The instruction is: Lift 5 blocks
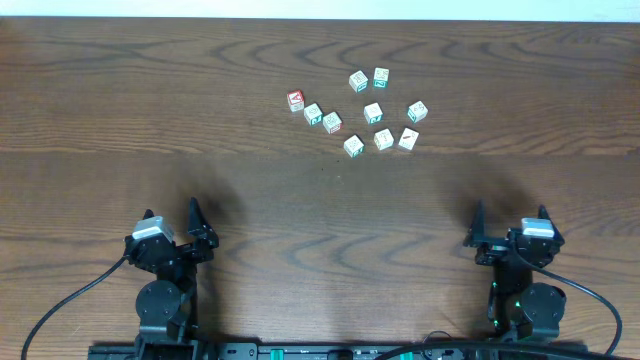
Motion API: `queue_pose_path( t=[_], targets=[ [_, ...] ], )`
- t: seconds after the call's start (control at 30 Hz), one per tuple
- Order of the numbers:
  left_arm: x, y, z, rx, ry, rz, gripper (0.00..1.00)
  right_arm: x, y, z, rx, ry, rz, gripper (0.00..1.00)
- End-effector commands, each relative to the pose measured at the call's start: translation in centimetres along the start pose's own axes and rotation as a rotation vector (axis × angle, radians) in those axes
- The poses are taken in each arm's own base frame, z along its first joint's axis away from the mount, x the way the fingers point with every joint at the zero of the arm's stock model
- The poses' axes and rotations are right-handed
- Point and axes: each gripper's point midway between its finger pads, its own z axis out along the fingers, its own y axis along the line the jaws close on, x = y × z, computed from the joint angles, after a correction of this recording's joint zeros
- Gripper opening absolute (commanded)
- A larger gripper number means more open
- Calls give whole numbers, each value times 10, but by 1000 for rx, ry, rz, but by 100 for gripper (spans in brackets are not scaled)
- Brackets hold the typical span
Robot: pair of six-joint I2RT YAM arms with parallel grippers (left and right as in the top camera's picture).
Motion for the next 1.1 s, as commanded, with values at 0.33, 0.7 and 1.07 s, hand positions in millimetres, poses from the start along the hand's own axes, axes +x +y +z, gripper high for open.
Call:
queue_pose_path(
  t=[0.33, 0.7, 1.07],
  targets=[
    [16, 6, 1, -21, 44, 28, 79, 3, 4, 0, -22, 7, -16, 99],
    [16, 6, 1, -21, 44, 28, 79, 0, 22, -1, -130, -7, -15, 99],
    [16, 6, 1, -21, 44, 28, 79, -11, 41, -6, -244, -33, 18, 99]
  ],
)
